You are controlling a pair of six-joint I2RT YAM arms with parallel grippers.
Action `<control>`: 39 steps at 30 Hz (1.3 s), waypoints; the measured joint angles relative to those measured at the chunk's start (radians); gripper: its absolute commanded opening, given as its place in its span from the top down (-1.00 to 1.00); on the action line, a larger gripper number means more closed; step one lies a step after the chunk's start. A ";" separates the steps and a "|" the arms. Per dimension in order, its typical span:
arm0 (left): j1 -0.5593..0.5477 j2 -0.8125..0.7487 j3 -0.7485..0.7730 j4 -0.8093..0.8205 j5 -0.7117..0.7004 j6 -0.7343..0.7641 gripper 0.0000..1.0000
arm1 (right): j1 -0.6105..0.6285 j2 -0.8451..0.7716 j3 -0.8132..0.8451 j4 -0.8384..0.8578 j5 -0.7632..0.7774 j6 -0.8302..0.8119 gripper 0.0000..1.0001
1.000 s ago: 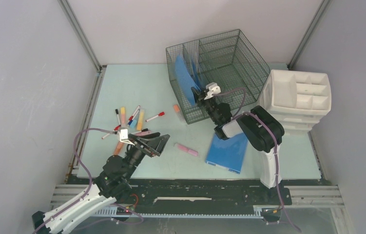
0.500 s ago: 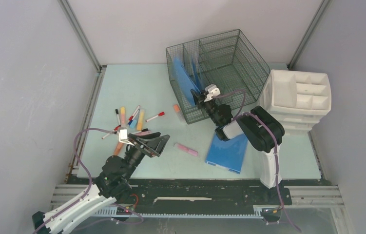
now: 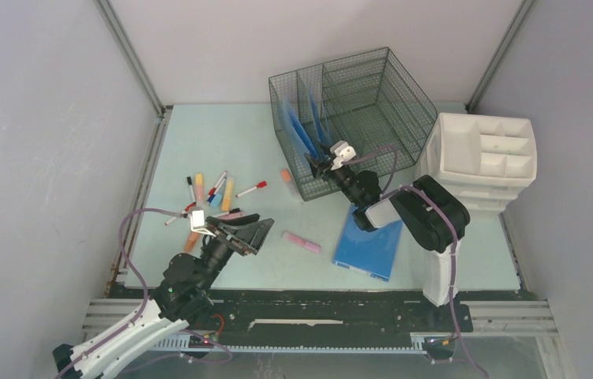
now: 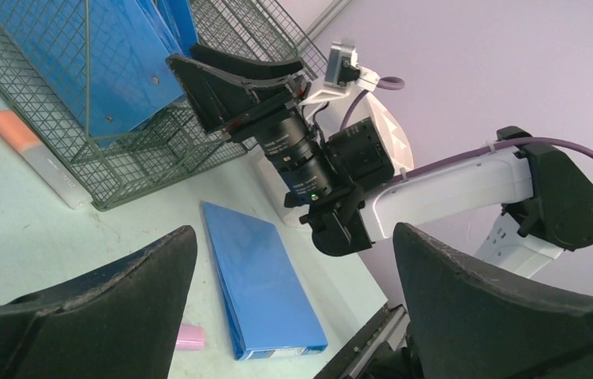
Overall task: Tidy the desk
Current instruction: Place the folder in the storage box.
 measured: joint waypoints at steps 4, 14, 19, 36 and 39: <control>0.000 -0.013 -0.001 -0.001 0.002 0.001 -1.00 | 0.013 -0.089 -0.030 -0.040 -0.015 -0.051 -0.32; 0.000 -0.060 -0.002 -0.019 0.019 0.003 -1.00 | 0.014 -0.448 0.098 -0.614 -0.185 -0.109 -0.54; 0.000 -0.096 -0.006 -0.045 0.040 0.002 -1.00 | -0.002 -0.410 0.375 -1.073 -0.248 -0.108 -0.59; 0.000 -0.151 -0.040 -0.198 0.048 0.003 -1.00 | -0.021 -0.064 0.821 -1.773 -0.140 -0.109 -0.27; 0.000 -0.151 -0.040 -0.212 0.048 0.003 -1.00 | -0.021 -0.042 0.846 -1.793 -0.101 -0.113 0.10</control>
